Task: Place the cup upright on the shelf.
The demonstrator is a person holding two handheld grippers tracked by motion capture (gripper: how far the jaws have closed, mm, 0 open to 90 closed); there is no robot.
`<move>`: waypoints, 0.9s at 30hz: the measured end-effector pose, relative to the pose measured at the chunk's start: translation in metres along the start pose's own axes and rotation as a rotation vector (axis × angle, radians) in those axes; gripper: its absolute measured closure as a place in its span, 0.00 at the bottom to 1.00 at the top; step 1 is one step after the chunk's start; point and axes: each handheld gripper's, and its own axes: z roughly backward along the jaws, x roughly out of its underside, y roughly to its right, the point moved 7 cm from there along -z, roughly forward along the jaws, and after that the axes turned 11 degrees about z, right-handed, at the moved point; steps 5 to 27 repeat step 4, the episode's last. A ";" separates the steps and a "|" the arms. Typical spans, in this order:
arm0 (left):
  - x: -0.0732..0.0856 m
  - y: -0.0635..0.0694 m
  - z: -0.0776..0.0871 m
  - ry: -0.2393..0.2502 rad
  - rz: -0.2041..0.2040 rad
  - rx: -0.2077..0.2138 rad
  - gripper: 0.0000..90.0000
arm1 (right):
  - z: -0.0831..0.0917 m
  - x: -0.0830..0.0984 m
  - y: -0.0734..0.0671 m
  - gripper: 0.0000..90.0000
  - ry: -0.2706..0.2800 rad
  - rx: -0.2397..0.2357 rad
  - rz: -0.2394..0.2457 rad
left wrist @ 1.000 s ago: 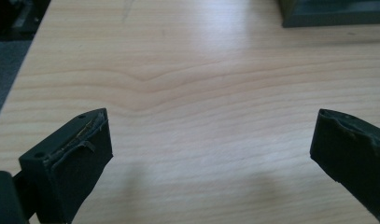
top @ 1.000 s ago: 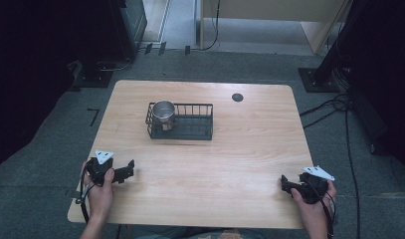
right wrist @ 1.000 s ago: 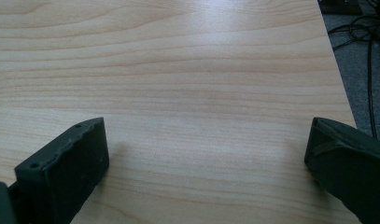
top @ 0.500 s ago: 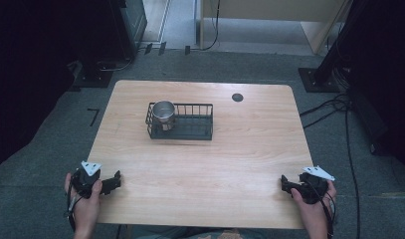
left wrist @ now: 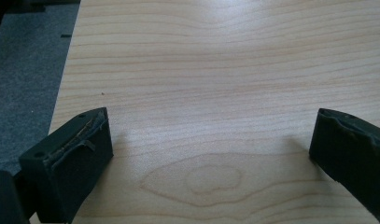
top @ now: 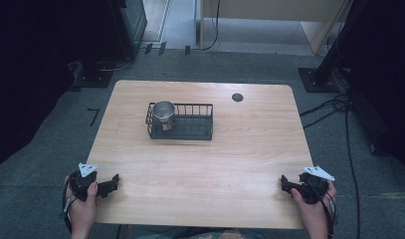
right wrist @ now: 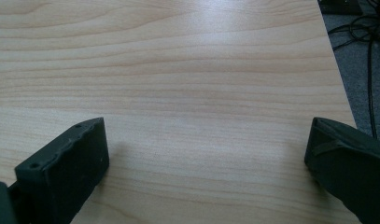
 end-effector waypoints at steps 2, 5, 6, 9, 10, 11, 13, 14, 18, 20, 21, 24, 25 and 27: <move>0.000 0.000 0.000 0.000 0.000 0.000 0.00 | 0.000 0.000 0.000 0.00 0.000 0.000 0.000; 0.000 0.000 0.000 -0.001 0.005 -0.005 0.00 | 0.000 0.000 0.000 0.00 0.000 0.000 0.000; 0.000 0.000 0.000 -0.001 0.005 -0.005 0.00 | 0.000 0.000 0.000 0.00 0.000 0.000 0.000; 0.000 0.000 0.000 -0.001 0.005 -0.005 0.00 | 0.000 0.000 0.000 0.00 0.000 0.000 0.000; 0.000 0.000 0.000 -0.001 0.005 -0.005 0.00 | 0.000 0.000 0.000 0.00 0.000 0.000 0.000; 0.000 0.000 0.000 -0.001 0.005 -0.005 0.00 | 0.000 0.000 0.000 0.00 0.000 0.000 0.000; 0.000 0.000 0.000 -0.001 0.005 -0.005 0.00 | 0.000 0.000 0.000 0.00 0.000 0.000 0.000; 0.000 0.000 0.000 -0.001 0.005 -0.005 0.00 | 0.000 0.000 0.000 0.00 0.000 0.000 0.000; 0.000 0.000 0.000 -0.001 0.005 -0.005 0.00 | 0.000 0.000 0.000 0.00 0.000 0.000 0.000; 0.000 0.000 0.000 -0.001 0.005 -0.005 0.00 | 0.000 0.000 0.000 0.00 0.000 0.000 0.000; 0.000 0.000 0.000 -0.001 0.005 -0.005 0.00 | 0.000 0.000 0.000 0.00 0.000 0.000 0.000; 0.000 0.000 0.000 -0.001 0.005 -0.005 0.00 | 0.000 0.000 0.000 0.00 0.000 0.000 0.000; 0.000 0.000 0.000 -0.001 0.005 -0.005 0.00 | 0.000 0.000 0.000 0.00 0.000 0.000 0.000; 0.000 0.000 0.000 -0.001 0.005 -0.005 0.00 | 0.000 0.000 0.000 0.00 0.000 0.000 0.000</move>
